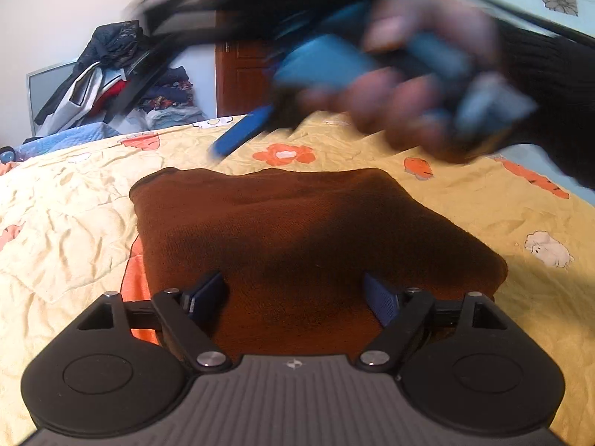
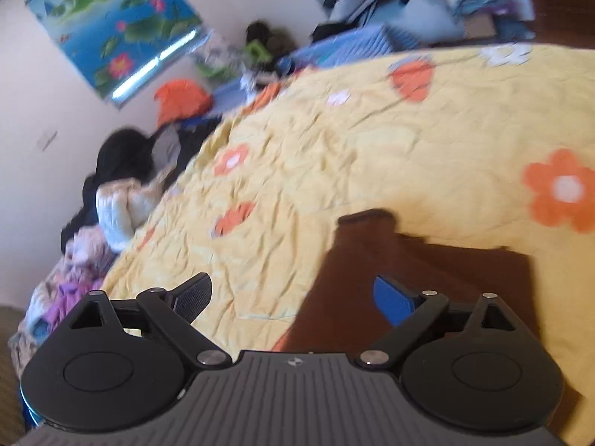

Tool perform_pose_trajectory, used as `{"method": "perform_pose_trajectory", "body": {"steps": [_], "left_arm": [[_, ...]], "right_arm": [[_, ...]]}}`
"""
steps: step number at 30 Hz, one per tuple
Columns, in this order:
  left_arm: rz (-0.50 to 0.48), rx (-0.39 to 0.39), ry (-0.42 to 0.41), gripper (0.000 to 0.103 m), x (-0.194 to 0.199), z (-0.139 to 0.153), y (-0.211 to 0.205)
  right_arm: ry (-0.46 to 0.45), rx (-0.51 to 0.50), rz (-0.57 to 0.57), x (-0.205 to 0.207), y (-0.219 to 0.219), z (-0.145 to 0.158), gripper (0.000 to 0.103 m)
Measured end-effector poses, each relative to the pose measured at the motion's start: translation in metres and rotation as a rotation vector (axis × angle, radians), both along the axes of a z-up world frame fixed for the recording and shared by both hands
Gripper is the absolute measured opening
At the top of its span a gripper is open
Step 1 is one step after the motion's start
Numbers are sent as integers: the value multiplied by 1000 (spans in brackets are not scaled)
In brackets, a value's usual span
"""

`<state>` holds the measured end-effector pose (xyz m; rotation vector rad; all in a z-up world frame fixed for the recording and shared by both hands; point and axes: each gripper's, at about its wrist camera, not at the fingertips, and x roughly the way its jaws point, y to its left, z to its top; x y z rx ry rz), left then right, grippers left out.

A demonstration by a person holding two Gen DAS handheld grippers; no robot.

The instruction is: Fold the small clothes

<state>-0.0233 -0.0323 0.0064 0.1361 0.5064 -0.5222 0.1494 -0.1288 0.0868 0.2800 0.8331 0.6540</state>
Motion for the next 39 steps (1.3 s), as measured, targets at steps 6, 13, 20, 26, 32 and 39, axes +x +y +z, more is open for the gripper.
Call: {"method": "perform_pose_trajectory", "body": {"steps": [6,13,20,26,32,39], "left_arm": [[11,-3,1,82,0,-1,0],[7,-17,4,83,-1,0,2],[-3,-28,10,86,3,-1,5],[-1,-5,2,87,6,-2,4],[7,0,-2,87,5,-3,3],[2,-1,0,87,5,-2,1]], "right_arm": [[2,-69,-11,47,29,-53,100],[-48,-149,-48,32,34,-45,97],[-31,54,-78,-23,-12,-17,103],[-32,141,-127,-14,-48,-70,103],[35,63,-183,-23,-41,-53,99],[19,86,-186,-34,-66,-69,102]]}}
